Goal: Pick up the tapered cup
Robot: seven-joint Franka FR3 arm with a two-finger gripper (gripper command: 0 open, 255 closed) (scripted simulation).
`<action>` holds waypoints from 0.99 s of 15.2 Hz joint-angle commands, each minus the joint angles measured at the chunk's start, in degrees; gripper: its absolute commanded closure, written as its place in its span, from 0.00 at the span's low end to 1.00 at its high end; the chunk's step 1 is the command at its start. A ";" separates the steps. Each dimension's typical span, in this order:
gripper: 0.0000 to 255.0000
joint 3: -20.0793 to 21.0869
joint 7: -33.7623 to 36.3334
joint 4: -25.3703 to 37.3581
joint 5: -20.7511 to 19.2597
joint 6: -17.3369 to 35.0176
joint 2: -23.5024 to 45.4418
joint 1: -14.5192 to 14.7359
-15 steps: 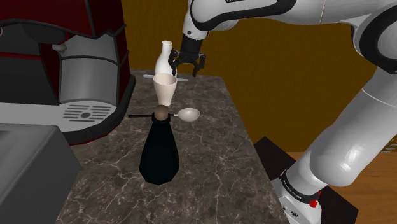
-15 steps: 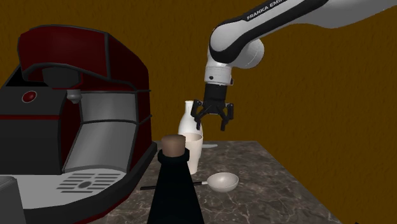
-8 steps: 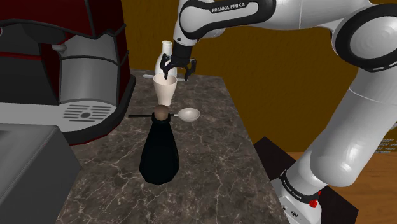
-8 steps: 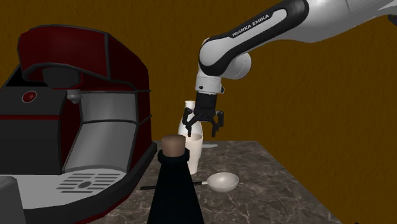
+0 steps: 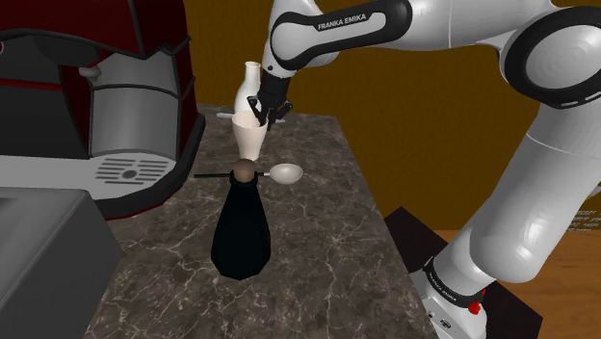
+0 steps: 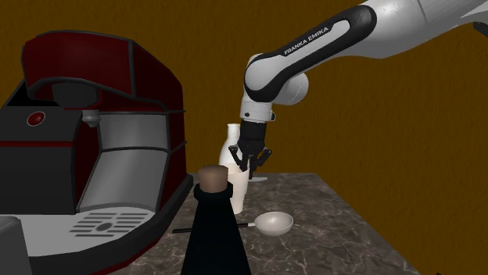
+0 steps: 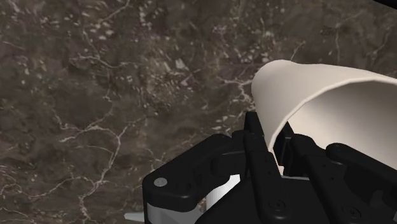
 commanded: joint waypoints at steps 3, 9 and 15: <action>1.00 -0.01 -0.03 -0.06 0.00 0.04 0.04 -0.01; 1.00 0.02 0.12 1.71 0.04 -2.26 -0.50 -0.01; 1.00 0.04 0.35 5.26 0.09 -6.63 -1.34 -0.05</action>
